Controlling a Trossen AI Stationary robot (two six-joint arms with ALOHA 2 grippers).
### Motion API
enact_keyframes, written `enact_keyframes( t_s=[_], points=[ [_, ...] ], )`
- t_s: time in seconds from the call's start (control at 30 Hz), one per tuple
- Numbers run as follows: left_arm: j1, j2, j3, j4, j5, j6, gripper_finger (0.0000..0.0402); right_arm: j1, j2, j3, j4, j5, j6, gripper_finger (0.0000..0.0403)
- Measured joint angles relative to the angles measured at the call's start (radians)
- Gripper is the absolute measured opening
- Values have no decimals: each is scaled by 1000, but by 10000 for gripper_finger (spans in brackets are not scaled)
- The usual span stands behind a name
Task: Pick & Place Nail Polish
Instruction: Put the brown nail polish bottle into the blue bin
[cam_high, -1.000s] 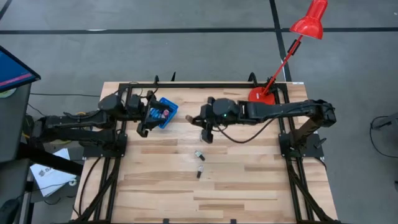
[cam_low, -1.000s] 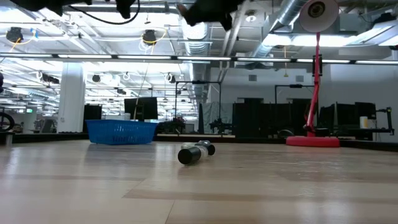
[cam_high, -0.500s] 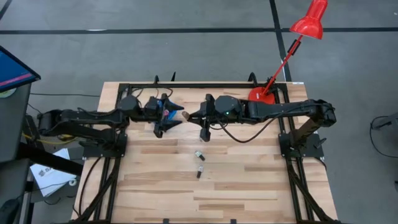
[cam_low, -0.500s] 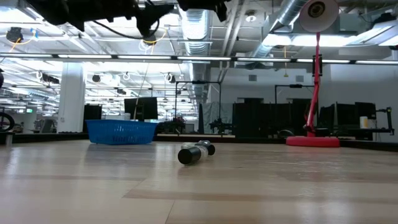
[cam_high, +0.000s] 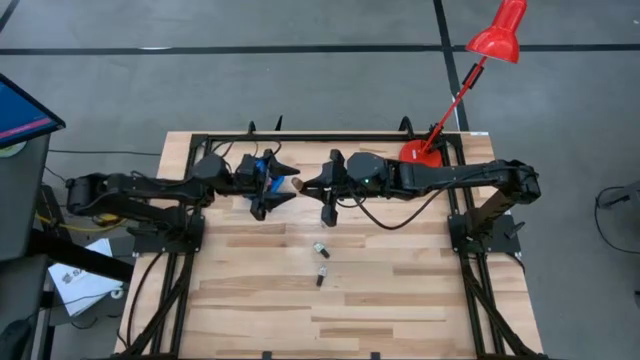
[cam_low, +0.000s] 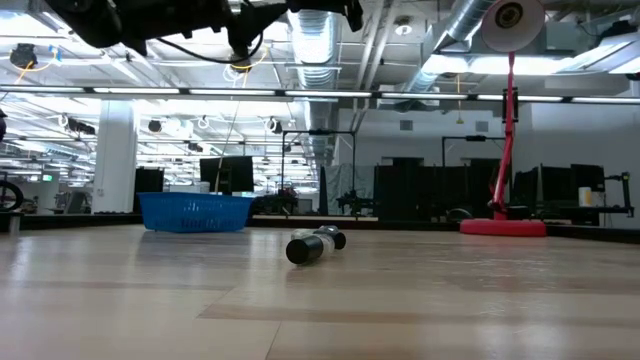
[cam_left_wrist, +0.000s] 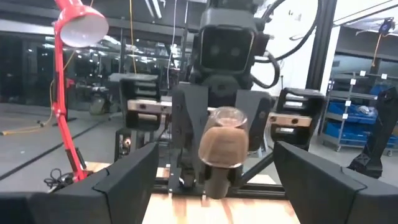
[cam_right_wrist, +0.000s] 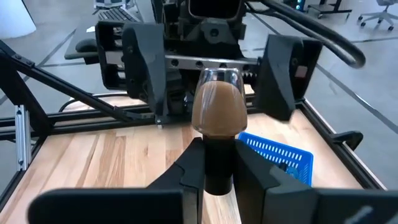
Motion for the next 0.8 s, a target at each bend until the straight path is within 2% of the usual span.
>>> enact_keyframes(
  t_s=[0.17, 0.57, 0.8],
  points=[
    [0, 19, 1, 80, 0, -22, 310, 1, 0, 0, -1, 0, -2, 45],
    [0, 21, 10, 81, 3, -26, 310, 2, 0, 0, 9, -1, -1, 46],
    [0, 21, 10, 82, 24, -26, 277, 3, 0, 0, 32, -3, -1, 46]
  ],
)
